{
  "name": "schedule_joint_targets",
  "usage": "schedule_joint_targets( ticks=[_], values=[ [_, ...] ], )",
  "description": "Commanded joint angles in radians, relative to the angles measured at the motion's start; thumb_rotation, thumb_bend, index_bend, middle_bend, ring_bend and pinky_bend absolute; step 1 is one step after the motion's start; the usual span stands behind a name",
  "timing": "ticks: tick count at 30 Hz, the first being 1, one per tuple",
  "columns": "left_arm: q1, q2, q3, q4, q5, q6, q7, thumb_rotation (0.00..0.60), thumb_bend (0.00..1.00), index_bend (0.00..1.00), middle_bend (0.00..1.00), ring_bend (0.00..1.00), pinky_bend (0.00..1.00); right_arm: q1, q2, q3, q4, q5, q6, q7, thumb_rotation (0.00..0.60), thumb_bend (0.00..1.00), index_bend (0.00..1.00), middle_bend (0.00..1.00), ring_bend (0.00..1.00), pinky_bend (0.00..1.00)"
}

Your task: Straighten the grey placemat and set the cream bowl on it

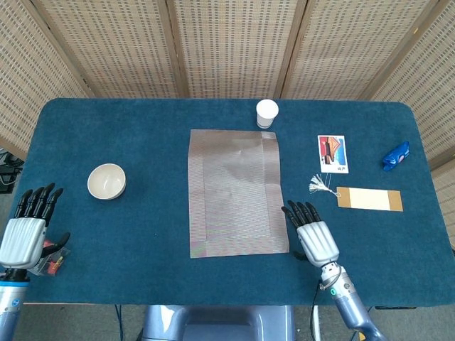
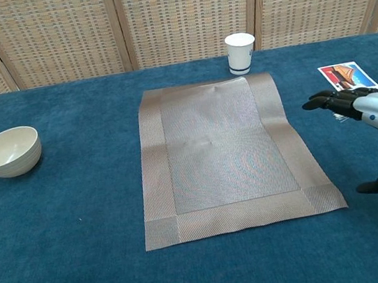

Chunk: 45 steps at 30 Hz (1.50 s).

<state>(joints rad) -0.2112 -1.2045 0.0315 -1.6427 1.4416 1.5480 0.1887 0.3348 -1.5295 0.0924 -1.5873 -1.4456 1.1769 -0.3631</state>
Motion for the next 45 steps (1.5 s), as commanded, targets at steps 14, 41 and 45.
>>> schedule_joint_targets(
  ticks=[14,41,45],
  values=[
    [0.017,-0.006,-0.040,0.005,-0.014,-0.026,0.013,0.600,0.25,0.03,0.00,0.00,0.00,0.048,-0.049,-0.031,0.051,0.027,-0.077,0.000,0.600,0.00,0.04,0.00,0.00,0.00],
    [0.037,-0.005,-0.070,-0.001,-0.004,-0.048,0.023,0.600,0.25,0.03,0.00,0.00,0.00,0.077,-0.113,-0.023,0.138,0.098,-0.095,-0.003,0.600,0.04,0.04,0.00,0.00,0.00],
    [0.040,-0.006,-0.074,-0.002,-0.003,-0.048,0.024,0.600,0.25,0.03,0.00,0.00,0.00,0.079,-0.134,-0.022,0.167,0.087,-0.079,0.003,0.600,0.06,0.06,0.00,0.00,0.00]
  ],
)
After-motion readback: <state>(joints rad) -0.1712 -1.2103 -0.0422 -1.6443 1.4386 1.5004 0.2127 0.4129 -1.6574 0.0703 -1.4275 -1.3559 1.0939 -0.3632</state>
